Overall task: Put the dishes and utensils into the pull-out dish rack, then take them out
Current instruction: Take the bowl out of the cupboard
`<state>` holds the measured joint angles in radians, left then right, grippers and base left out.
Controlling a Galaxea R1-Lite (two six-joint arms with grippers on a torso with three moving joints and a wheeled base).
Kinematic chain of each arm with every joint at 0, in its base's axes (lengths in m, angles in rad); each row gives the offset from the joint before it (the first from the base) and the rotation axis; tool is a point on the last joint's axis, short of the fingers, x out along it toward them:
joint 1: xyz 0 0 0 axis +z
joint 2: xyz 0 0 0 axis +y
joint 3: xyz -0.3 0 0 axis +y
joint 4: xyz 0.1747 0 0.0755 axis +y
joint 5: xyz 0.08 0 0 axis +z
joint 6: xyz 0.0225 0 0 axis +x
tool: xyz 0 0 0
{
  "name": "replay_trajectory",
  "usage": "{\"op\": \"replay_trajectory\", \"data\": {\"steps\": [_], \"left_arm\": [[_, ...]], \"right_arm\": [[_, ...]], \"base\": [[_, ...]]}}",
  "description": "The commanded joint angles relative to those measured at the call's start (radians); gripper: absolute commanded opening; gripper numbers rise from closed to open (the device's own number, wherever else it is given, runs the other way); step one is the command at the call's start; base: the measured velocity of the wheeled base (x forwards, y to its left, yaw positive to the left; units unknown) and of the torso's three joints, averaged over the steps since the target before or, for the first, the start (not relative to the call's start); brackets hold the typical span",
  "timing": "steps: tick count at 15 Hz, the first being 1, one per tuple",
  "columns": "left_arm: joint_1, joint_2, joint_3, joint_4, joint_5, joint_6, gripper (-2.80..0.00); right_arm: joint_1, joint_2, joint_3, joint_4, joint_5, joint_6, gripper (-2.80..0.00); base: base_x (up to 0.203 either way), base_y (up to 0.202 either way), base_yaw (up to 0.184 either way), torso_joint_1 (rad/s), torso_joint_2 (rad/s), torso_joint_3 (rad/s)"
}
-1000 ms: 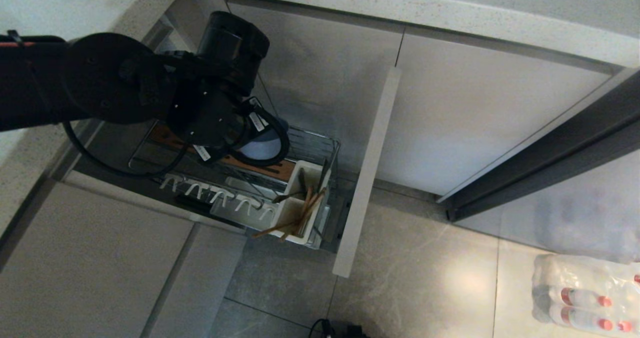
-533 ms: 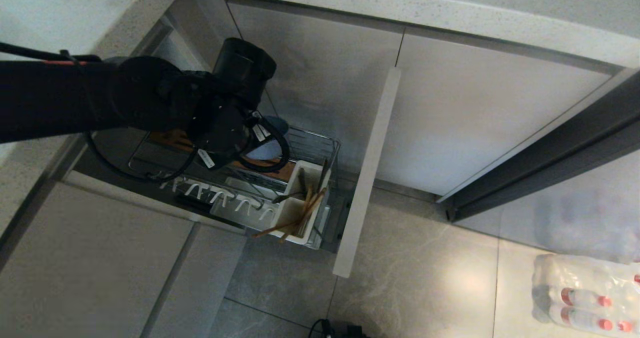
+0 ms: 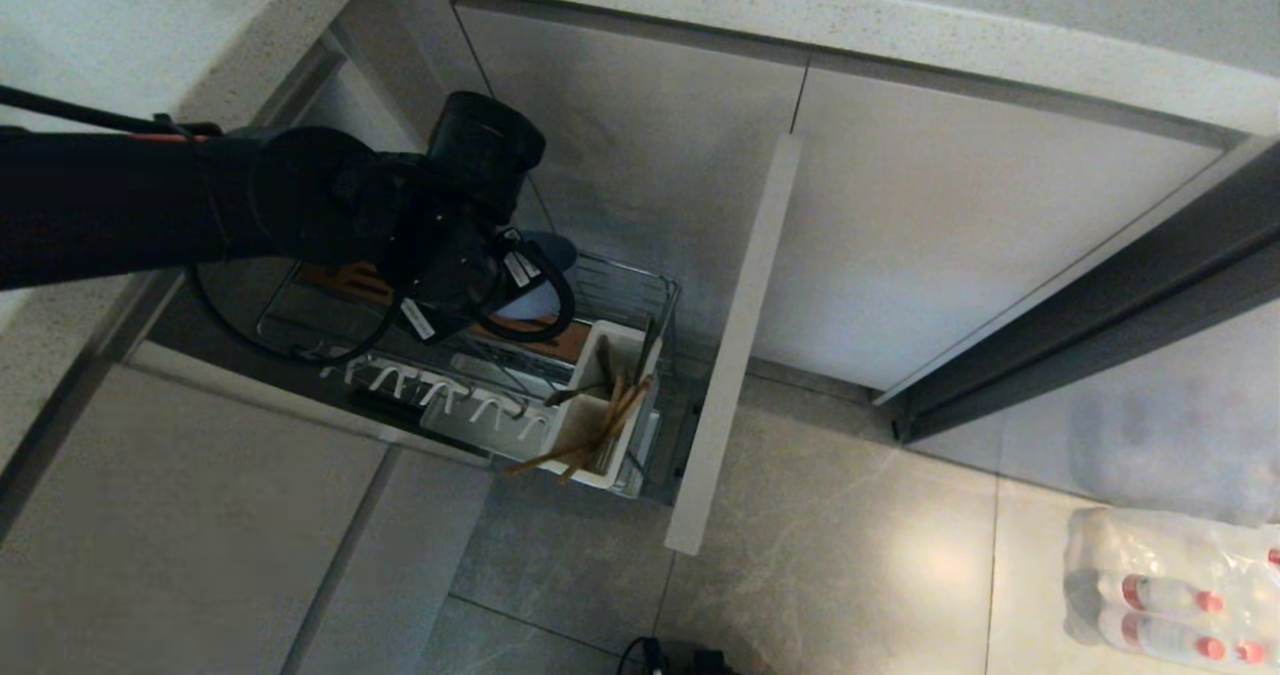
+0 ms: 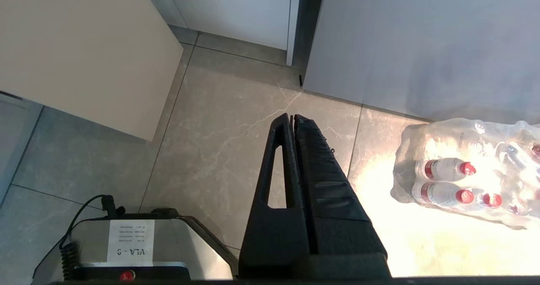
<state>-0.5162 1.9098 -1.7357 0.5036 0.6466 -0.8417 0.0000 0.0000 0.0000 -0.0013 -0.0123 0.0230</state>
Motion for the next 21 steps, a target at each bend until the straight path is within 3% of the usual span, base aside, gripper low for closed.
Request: {"op": "replay_trajectory", "data": {"steps": [1, 10, 11, 21], "left_arm": [[0.005, 0.003, -0.002, 0.003, 0.004, -0.005, 0.0], [0.021, 0.023, -0.004, 0.001, -0.016, -0.007, 0.0], [0.019, 0.023, -0.004, 0.001, -0.015, -0.007, -2.8], [0.015, 0.021, -0.002, 0.001, -0.015, -0.008, -2.8]], "right_arm": [[0.0, 0.002, 0.0, 0.0, 0.0, 0.0, -2.8], [0.0, 0.001, 0.0, 0.0, 0.0, 0.001, -2.8], [0.0, 0.001, 0.0, 0.0, 0.0, 0.0, -2.8], [0.0, 0.001, 0.0, 0.0, 0.0, 0.0, -2.8]], "base": [[0.0, 0.0, 0.0, 0.0, 0.0, 0.0], [0.0, 0.0, 0.0, 0.0, 0.0, 0.0], [0.0, 0.0, 0.0, 0.0, 0.0, 0.0], [0.0, 0.0, 0.0, 0.0, 0.0, 0.0]]}}
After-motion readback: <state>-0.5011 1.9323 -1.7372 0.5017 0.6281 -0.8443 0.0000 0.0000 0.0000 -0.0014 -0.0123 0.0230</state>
